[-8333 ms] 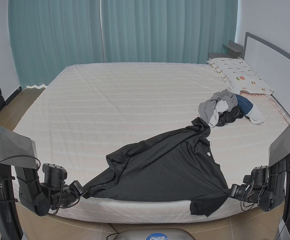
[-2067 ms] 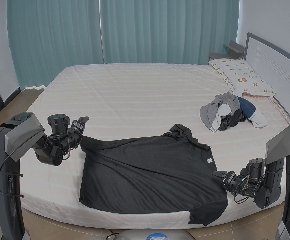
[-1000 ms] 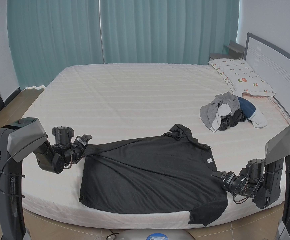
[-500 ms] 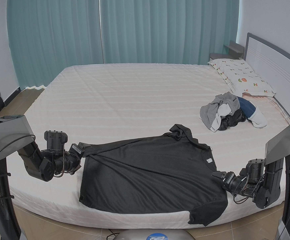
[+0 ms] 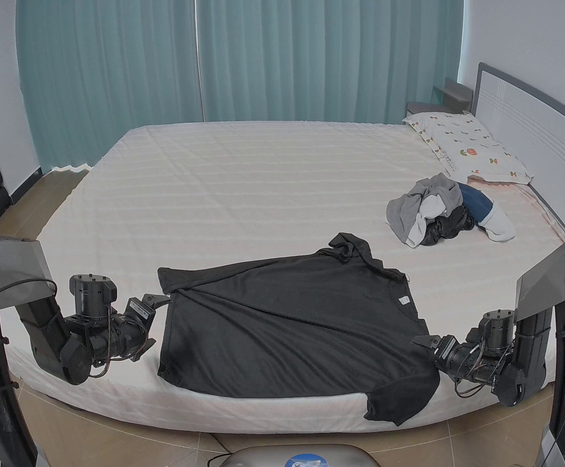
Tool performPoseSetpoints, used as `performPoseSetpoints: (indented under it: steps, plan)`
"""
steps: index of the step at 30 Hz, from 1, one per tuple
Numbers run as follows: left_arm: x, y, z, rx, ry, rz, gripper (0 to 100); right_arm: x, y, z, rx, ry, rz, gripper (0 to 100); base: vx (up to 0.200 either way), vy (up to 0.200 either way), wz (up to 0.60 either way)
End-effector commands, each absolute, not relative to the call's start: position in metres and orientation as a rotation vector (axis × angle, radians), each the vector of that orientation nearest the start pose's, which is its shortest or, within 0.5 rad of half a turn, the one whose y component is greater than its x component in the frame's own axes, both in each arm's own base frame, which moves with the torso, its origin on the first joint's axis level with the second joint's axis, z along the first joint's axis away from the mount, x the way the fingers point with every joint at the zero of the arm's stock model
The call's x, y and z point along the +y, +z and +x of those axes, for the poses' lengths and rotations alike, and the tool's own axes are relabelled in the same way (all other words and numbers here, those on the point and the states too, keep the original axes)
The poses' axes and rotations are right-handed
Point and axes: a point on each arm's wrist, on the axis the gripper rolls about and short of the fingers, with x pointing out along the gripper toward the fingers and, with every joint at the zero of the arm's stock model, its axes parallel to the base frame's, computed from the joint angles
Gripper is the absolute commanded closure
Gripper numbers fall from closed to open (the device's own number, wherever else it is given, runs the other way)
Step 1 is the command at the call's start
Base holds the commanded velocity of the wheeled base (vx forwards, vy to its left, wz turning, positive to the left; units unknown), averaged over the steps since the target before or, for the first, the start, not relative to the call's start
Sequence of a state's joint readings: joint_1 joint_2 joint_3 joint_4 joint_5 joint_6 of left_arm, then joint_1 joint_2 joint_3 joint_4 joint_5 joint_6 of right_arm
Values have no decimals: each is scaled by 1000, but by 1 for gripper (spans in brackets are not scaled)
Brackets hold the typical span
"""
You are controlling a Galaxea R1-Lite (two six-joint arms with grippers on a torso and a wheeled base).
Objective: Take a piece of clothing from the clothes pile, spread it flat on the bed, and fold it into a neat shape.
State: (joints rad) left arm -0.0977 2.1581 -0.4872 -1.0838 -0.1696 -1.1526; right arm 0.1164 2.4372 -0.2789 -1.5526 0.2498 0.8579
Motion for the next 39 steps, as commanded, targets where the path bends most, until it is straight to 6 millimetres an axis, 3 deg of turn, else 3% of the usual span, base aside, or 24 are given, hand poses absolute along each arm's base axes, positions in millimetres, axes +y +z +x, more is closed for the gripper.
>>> performPoseSetpoints:
  steps: [1,39]
  plan:
    - [-34,6,292,679,100,-1127,0,38,-52,276,718,82,842,0,0,0,0]
    - [-44,-2,284,683,78,-1093,0,43,-61,281,704,37,799,0,0,0,0]
